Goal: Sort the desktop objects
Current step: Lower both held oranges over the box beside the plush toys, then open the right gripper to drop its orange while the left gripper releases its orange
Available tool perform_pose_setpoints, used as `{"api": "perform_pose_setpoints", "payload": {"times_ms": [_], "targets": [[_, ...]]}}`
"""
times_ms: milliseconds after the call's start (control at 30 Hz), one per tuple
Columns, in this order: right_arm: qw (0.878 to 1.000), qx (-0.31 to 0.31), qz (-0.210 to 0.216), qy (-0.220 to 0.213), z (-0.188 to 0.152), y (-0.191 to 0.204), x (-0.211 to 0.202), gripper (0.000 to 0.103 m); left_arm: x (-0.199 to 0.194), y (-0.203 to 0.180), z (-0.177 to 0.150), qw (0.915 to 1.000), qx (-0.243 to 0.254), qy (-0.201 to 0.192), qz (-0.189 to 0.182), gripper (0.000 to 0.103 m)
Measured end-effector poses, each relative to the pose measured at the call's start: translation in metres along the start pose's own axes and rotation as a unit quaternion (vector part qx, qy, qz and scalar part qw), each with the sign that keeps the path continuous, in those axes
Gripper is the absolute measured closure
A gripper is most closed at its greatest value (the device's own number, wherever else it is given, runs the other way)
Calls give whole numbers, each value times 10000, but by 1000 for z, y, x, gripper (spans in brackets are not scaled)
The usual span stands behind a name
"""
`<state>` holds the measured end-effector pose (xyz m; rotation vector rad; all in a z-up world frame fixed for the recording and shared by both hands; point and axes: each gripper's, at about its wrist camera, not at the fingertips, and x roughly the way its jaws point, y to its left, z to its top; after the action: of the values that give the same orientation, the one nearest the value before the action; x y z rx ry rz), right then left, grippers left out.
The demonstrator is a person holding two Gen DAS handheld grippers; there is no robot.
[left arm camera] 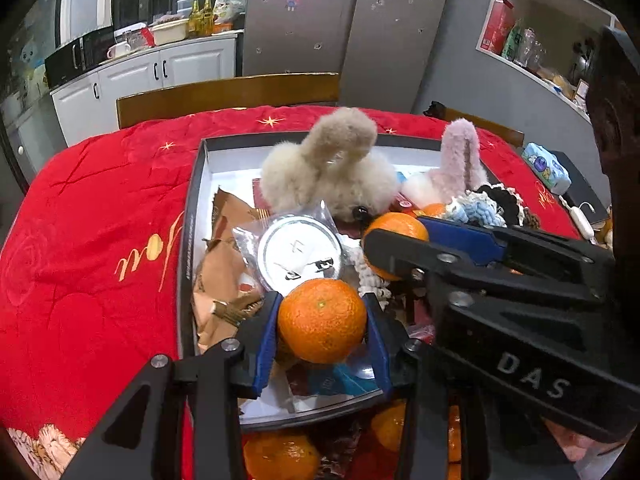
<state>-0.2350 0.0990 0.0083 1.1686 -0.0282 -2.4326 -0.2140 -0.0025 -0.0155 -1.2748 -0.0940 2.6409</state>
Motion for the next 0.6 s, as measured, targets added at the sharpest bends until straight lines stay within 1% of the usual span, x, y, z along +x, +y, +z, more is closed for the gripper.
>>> {"api": "perform_pose_setpoints", "payload": {"times_ms": [167, 300, 367, 400, 467, 533, 567, 600], "targets": [[10000, -40, -62, -26, -4, 0, 4, 70, 0, -2, -4, 9999, 71, -70, 20, 62], [10000, -30, -52, -8, -7, 1, 3, 70, -2, 4, -6, 9999, -92, -104, -102, 62], [10000, -25, -44, -14, -7, 0, 2, 70, -4, 4, -7, 9998, -85, -169, -91, 62], [10000, -13, -26, -18, -8, 0, 2, 70, -5, 2, -8, 9997, -15, -223, -27, 62], [10000, 16, 28, -49, -8, 0, 1, 69, -2, -7, -9, 9990, 186, -317, 246, 62], [9999, 51, 56, -80, -9, 0, -1, 68, -4, -12, -11, 9979, 285, -405, 421, 62], [9999, 35, 59, -92, -9, 1, -1, 67, -4, -13, -11, 9976, 325, -413, 455, 60], [9999, 46, 77, -107, -10, 2, -2, 67, -5, -15, -11, 9973, 365, -429, 471, 53]]}}
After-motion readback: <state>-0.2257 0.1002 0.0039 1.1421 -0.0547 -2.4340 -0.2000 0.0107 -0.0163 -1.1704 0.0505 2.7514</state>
